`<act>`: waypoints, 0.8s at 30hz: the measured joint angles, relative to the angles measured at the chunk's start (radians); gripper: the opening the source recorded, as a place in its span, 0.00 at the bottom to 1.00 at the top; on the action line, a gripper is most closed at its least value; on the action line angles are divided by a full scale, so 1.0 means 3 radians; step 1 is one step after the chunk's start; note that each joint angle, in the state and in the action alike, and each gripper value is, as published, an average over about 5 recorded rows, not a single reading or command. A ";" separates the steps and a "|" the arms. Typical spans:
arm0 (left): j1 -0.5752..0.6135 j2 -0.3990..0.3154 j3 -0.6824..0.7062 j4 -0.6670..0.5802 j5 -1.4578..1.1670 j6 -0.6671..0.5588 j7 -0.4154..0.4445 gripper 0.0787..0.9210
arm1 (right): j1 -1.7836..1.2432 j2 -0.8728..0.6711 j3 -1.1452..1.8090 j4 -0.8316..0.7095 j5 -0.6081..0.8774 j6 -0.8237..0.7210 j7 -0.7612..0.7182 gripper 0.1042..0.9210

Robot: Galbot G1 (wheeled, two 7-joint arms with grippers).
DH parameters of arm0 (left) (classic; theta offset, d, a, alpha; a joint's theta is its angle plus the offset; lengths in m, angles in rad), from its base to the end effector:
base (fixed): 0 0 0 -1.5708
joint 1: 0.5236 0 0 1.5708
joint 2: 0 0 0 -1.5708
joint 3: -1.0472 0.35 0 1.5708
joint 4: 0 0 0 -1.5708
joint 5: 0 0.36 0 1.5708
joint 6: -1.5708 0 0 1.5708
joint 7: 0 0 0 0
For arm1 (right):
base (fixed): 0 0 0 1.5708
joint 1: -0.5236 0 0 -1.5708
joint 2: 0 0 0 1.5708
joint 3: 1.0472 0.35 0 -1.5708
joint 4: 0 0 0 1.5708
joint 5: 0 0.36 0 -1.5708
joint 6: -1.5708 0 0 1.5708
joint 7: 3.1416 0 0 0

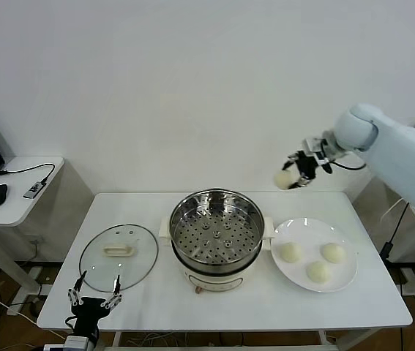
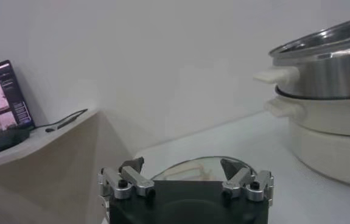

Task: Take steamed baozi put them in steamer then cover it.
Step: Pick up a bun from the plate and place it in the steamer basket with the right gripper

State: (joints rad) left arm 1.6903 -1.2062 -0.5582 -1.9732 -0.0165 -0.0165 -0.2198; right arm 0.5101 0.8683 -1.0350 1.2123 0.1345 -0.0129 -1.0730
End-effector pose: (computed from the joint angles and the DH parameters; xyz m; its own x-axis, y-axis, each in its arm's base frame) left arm 0.1503 0.0852 -0.3515 -0.9819 -0.0923 0.1653 -0.0322 0.9417 0.3348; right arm 0.5813 -0.0505 -0.0037 -0.3574 -0.3386 0.8704 -0.8062 -0.3586 -0.4705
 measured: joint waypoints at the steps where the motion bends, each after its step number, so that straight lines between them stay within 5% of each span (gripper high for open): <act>1: 0.0002 -0.0003 -0.0005 0.0000 0.0001 -0.0001 -0.0002 0.88 | 0.0026 0.0054 -0.0047 0.0020 0.0019 0.0023 0.0014 0.60; 24: 0.0023 -0.0057 -0.0065 -0.0036 0.0056 -0.0016 -0.0024 0.88 | -0.0108 0.0932 -0.0649 -0.0097 -0.0741 0.0990 0.0389 0.60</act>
State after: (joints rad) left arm 1.6972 -1.2231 -0.5778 -1.9841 0.0004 -0.0213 -0.2272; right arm 0.4778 1.1479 -1.2298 1.1832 -0.0878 0.2842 -0.9562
